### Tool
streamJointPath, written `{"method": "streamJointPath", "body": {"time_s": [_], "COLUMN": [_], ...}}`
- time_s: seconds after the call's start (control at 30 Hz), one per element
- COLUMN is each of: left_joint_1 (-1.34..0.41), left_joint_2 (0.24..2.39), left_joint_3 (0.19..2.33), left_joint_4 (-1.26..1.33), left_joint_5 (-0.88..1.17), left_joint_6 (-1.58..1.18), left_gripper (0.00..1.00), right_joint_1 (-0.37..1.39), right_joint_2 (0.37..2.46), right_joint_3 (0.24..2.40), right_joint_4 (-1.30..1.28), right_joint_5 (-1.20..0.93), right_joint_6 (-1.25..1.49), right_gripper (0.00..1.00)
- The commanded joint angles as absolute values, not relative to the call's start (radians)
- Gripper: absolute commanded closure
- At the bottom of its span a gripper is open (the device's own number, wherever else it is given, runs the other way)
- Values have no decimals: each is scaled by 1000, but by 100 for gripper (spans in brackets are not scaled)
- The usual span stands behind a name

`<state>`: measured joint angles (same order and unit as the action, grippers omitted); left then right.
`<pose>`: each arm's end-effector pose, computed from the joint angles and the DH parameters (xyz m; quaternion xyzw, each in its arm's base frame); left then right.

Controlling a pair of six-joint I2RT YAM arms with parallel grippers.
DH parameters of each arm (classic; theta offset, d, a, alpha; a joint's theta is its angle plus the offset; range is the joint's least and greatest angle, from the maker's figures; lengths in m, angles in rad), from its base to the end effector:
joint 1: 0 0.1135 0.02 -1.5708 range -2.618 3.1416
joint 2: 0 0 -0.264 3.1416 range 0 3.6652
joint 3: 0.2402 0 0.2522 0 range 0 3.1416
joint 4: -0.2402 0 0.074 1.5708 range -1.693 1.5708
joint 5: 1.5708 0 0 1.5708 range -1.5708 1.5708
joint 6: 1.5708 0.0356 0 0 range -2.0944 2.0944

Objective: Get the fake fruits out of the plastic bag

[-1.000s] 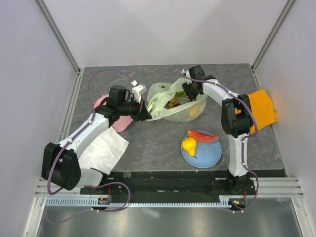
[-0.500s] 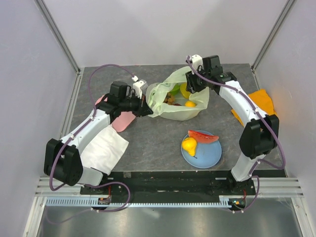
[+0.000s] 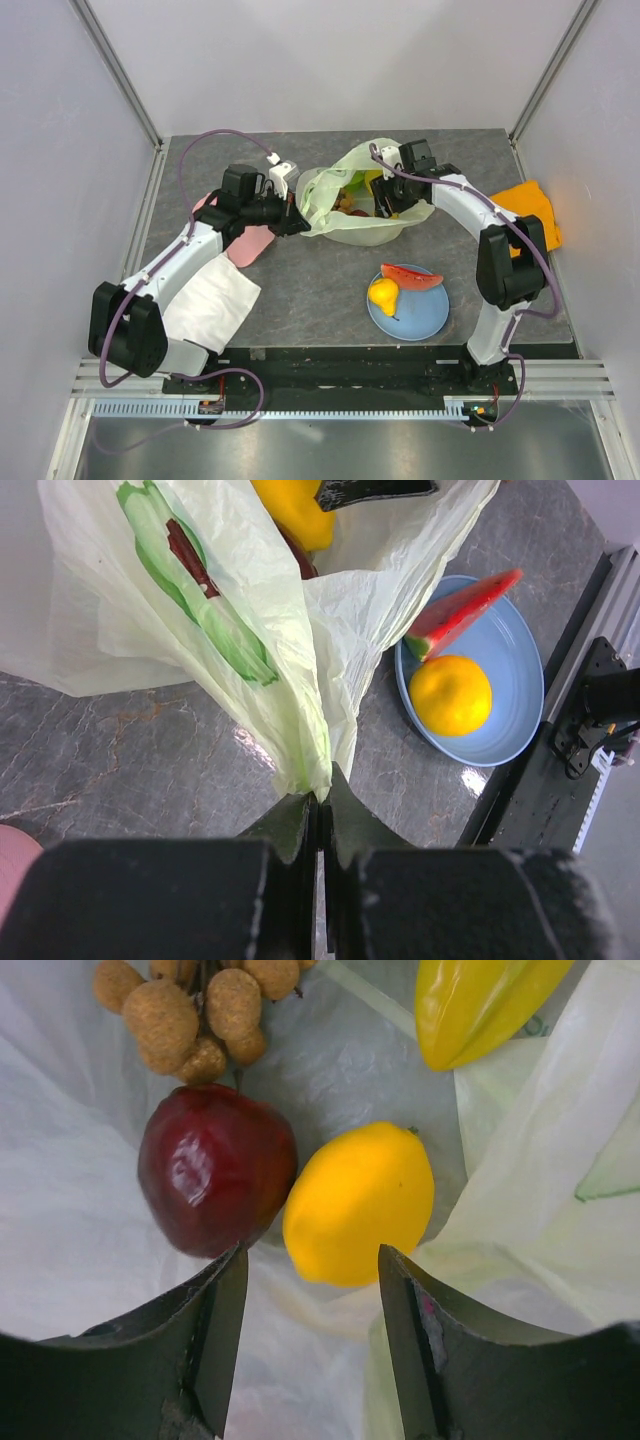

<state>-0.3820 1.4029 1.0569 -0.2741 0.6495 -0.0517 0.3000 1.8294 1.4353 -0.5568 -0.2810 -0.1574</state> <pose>0.2796 -0.1355 0.2877 0.2826 0.8072 -0.3704 0.3625 0.3788 0.1275 0.2420 -0.2554 0.9087 0.1545 0.2917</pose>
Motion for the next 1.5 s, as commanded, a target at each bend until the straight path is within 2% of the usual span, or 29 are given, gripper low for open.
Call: {"method": "streamJointPath", "body": {"time_s": [0.0,0.1,0.17,0.2,0.3,0.7,0.77,0.8,0.87,0.9,1.03,1.2,1.3,1.47], "left_joint_1": [-383,-383,-383,-383,-383,-382,-383,-383,-383,-383,-383,-382,-383,-382], "left_joint_2": [1365,1362,1361,1358,1356,1365,1365,1367,1364,1364,1365,1384,1399,1416], "left_joint_3": [1051,1049,1046,1045,1040,1037,1035,1035,1037,1035,1037,1058,1077,1114], "left_joint_4": [-236,-236,-235,-235,-235,-227,-225,-225,-224,-225,-225,-216,-213,-219], "left_joint_5": [667,666,666,666,664,664,664,664,663,661,661,658,655,640], "left_joint_6": [-37,-34,-31,-31,-31,-37,-38,-40,-37,-37,-40,-44,-48,-52], "left_gripper": [98,98,98,98,98,98,98,99,98,98,98,98,98,98], "right_joint_1": [322,337,353,370,388,399,399,399,397,396,396,391,385,384], "right_joint_2": [1885,1916,1927,1931,1942,2023,2037,2037,2020,2002,1931,1769,1659,1548], "right_joint_3": [1505,1528,1532,1535,1522,1520,1528,1531,1537,1549,1594,1629,1602,1568], "right_joint_4": [-502,-502,-506,-511,-518,-534,-545,-548,-551,-554,-595,-641,-652,-719], "right_joint_5": [-235,-170,-85,-49,38,153,144,137,95,86,23,-180,-340,-426], "right_joint_6": [-146,-146,-169,-175,-184,-239,-255,-262,-279,-281,-301,-301,-313,-336], "right_gripper": [36,29,8,2,2,2,8,17,26,34,52,58,57,57]}}
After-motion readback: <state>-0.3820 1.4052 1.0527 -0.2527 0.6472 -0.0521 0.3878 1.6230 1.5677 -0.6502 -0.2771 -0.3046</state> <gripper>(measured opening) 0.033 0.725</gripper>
